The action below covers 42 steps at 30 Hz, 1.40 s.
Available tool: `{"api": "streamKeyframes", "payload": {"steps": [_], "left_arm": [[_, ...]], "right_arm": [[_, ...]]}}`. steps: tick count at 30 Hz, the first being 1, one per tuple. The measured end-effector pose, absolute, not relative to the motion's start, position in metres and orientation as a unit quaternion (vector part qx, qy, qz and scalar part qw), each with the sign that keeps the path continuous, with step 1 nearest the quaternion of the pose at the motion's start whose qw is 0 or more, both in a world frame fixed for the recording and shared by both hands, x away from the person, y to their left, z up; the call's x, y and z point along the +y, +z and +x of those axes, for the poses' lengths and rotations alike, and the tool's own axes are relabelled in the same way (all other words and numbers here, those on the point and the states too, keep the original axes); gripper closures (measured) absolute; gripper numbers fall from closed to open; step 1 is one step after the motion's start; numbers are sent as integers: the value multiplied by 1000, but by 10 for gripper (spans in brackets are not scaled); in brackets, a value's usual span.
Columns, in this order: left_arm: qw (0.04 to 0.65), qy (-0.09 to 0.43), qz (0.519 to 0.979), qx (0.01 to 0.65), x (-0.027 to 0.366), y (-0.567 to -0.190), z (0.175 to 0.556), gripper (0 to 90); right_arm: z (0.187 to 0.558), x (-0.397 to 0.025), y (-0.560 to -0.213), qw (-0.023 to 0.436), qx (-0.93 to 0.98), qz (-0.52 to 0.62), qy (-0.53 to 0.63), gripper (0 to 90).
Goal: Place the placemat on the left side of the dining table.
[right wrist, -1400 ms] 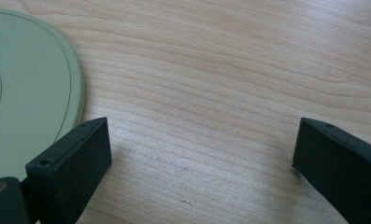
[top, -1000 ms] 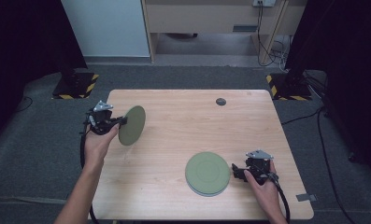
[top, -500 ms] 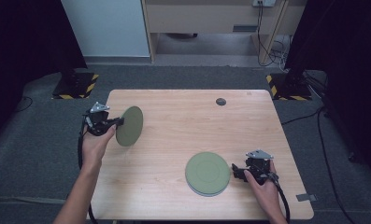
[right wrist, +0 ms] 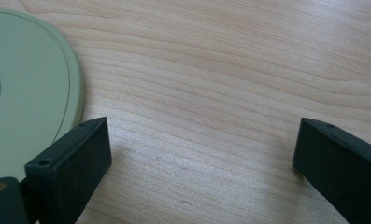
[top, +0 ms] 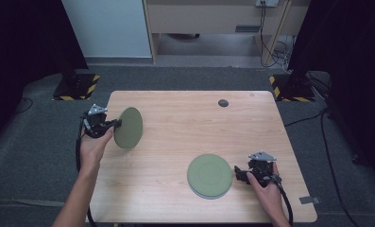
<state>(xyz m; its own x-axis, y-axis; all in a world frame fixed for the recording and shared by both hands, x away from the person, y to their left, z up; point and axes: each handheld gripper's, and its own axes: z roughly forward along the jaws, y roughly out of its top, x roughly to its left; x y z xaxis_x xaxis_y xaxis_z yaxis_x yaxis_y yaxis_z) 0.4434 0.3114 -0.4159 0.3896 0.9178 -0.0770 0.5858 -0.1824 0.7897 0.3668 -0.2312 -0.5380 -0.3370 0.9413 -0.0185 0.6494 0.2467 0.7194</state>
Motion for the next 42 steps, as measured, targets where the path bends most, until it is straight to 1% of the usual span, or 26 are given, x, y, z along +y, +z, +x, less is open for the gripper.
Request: {"api": "streamKeyframes", "payload": {"steps": [22,42], "left_arm": [[375,219,725,535,335,-428,443,853],[367,217,722,545,344,-436,442,853]], "right_arm": [[367,-232,-538,230,754,528,315,42],[367,-232,-538,231,754,528,315,43]]}}
